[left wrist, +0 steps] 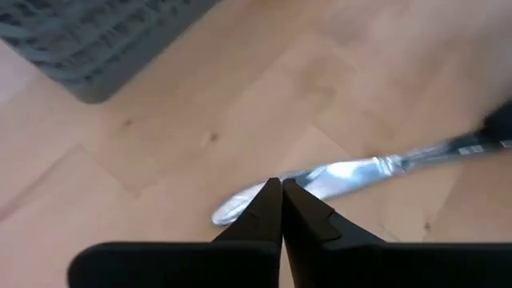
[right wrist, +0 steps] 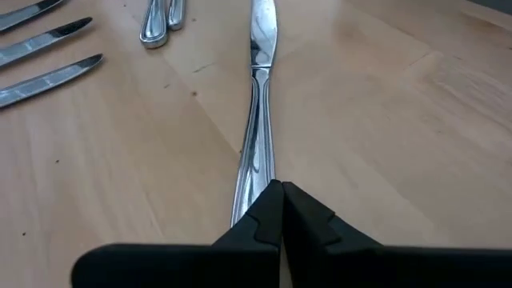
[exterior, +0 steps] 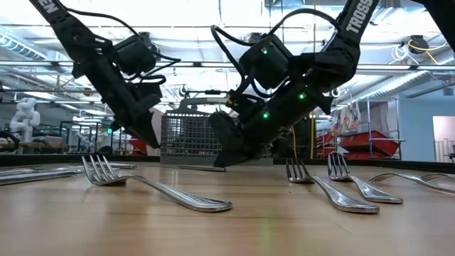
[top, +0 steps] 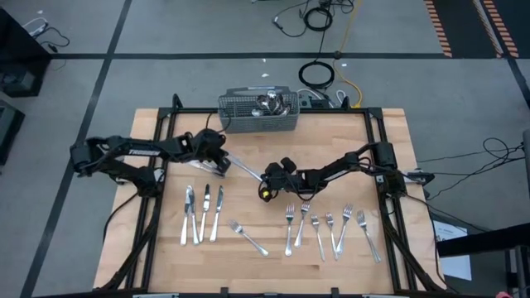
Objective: Sort silverware
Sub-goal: Put the silver knife into the gray utensil holder
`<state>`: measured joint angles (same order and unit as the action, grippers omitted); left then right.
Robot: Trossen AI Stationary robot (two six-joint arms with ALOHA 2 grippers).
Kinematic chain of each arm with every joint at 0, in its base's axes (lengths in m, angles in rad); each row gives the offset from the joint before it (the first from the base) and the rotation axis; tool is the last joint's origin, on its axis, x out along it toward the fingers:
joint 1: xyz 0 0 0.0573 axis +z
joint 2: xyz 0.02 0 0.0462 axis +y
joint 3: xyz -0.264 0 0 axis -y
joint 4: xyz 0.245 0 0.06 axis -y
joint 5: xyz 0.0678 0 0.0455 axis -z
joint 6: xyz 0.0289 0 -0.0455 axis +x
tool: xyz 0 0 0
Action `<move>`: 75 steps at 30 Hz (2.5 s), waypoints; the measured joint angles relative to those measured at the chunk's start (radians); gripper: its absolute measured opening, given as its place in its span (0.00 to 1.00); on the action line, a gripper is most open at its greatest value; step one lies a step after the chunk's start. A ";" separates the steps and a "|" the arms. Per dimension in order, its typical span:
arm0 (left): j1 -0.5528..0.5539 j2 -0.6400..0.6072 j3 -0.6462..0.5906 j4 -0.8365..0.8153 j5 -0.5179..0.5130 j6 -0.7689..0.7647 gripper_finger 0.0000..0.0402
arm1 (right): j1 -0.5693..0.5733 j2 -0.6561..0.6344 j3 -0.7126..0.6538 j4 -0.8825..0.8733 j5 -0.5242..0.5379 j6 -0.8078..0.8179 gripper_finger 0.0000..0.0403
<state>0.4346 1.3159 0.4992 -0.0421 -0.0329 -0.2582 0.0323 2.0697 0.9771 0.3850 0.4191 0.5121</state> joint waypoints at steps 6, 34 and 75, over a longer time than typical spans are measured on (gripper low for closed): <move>0.048 0.025 0.000 -0.008 0.070 -0.038 0.16 | 0.016 -0.002 0.000 -0.010 0.002 -0.004 0.00; 0.084 0.263 0.005 0.142 0.222 -0.192 0.02 | 0.053 -0.027 -0.001 -0.008 -0.090 0.004 0.00; 0.049 0.268 0.001 0.153 0.255 -0.303 0.01 | 0.052 0.049 0.158 -0.337 -0.045 0.277 0.14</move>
<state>0.4831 1.5840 0.5003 0.1107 0.2218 -0.5617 0.0841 2.1183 1.1355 0.0482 0.3739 0.7891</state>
